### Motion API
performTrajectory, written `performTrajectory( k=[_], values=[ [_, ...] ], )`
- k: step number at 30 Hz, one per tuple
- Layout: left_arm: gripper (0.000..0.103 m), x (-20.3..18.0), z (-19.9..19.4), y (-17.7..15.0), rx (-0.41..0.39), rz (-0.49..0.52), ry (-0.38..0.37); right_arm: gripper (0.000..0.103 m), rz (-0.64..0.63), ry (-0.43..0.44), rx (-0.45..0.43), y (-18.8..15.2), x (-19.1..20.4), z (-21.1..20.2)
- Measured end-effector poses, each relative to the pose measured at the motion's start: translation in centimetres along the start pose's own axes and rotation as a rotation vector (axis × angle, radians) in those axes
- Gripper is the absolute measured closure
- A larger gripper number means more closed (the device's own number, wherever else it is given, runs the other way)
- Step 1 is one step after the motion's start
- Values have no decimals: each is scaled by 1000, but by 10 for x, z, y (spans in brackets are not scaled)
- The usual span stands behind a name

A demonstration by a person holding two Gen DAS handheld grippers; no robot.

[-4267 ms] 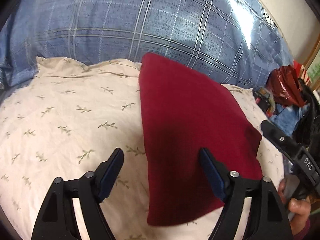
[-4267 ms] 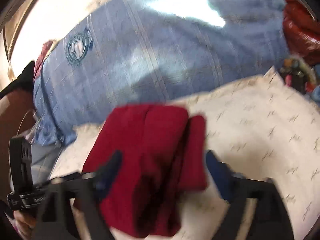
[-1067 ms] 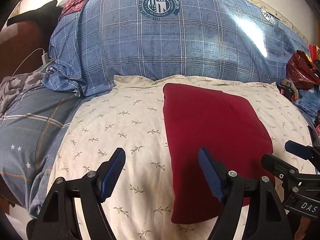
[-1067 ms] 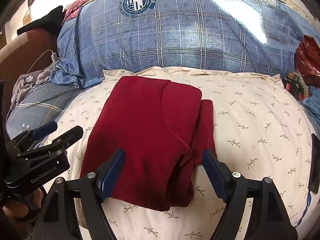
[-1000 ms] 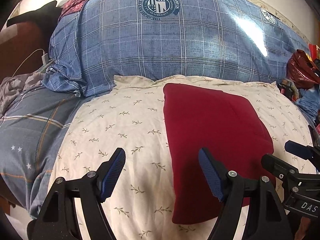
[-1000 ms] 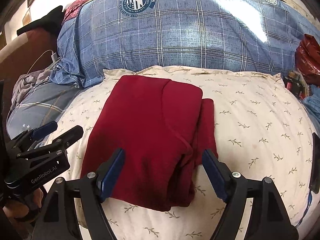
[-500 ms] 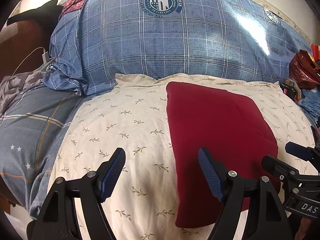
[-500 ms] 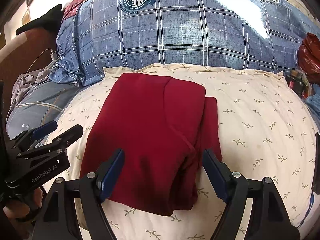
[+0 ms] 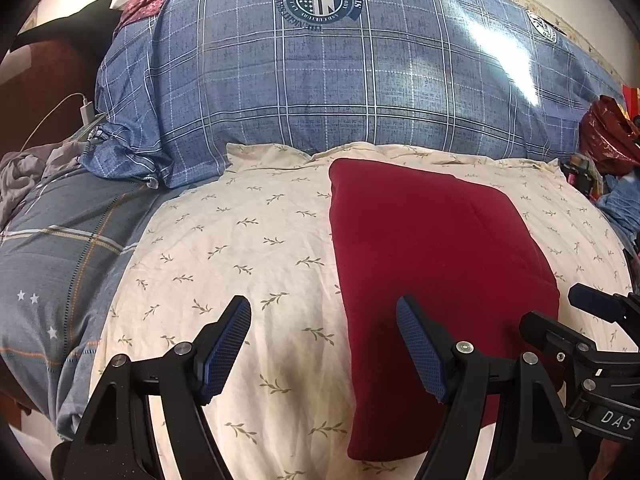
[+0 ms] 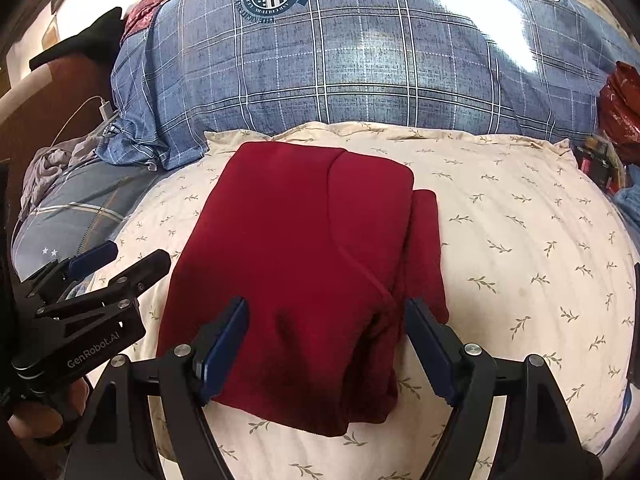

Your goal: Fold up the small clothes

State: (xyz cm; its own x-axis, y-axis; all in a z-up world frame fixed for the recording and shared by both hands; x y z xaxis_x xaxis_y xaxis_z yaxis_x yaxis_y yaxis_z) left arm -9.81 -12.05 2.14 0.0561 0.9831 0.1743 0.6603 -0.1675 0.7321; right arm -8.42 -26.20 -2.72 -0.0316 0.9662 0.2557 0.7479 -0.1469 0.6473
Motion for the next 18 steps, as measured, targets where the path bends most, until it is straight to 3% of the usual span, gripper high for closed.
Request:
performTrajectory(
  k=[18],
  values=[
    [29, -8, 11, 1, 15, 1, -9, 22, -3, 1, 27, -1, -1, 13]
  ],
)
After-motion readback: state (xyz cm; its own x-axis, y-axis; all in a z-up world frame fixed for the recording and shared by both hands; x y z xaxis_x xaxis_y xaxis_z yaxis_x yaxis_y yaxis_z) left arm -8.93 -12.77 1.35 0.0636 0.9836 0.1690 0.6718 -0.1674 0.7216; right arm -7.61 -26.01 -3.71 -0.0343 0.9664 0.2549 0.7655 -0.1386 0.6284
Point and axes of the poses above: each gripper's, at about its wrist camera, not at the fingertips, and z roughly the way its jaws point, x to its left, y to its top, the point moved 4 cm from there along z, roughly the way its jaws point, and after that the axes turned 12 degrees about y, right-handed, at the moved point
